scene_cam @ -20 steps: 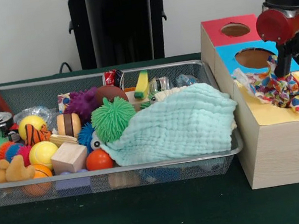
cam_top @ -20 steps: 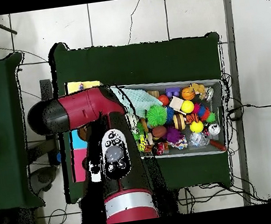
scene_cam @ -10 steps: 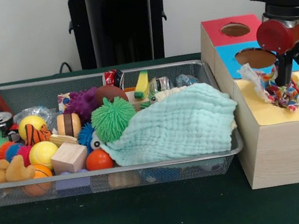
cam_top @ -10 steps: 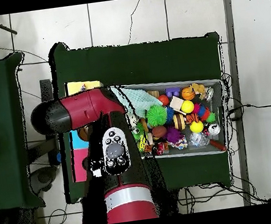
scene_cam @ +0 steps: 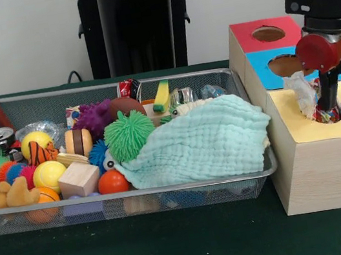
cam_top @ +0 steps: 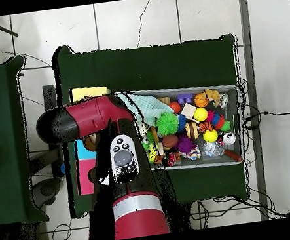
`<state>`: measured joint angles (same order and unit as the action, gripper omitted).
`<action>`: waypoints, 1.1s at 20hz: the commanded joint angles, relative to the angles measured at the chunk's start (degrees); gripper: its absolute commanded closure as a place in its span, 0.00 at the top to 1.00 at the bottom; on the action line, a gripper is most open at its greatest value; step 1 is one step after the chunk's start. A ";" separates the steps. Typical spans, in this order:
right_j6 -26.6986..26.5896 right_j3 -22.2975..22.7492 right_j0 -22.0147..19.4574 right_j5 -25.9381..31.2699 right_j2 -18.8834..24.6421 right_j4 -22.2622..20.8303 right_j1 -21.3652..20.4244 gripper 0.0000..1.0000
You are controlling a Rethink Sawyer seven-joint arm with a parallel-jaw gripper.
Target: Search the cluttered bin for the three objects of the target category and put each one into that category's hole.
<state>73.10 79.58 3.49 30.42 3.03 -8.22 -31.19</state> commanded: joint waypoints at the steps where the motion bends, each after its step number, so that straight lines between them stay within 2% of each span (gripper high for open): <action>1: 8.85 -0.19 -0.08 -4.72 0.60 -2.58 7.17 0.00; 12: 8.36 -4.03 1.11 -6.12 -2.67 -3.31 13.83 0.00; 16: 9.77 -3.90 1.93 -7.31 -4.04 -3.00 13.42 0.00; 22: 10.18 -1.55 1.74 -9.89 -3.33 -2.16 11.35 0.00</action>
<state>73.10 75.18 5.96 24.04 -0.63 -8.37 -24.24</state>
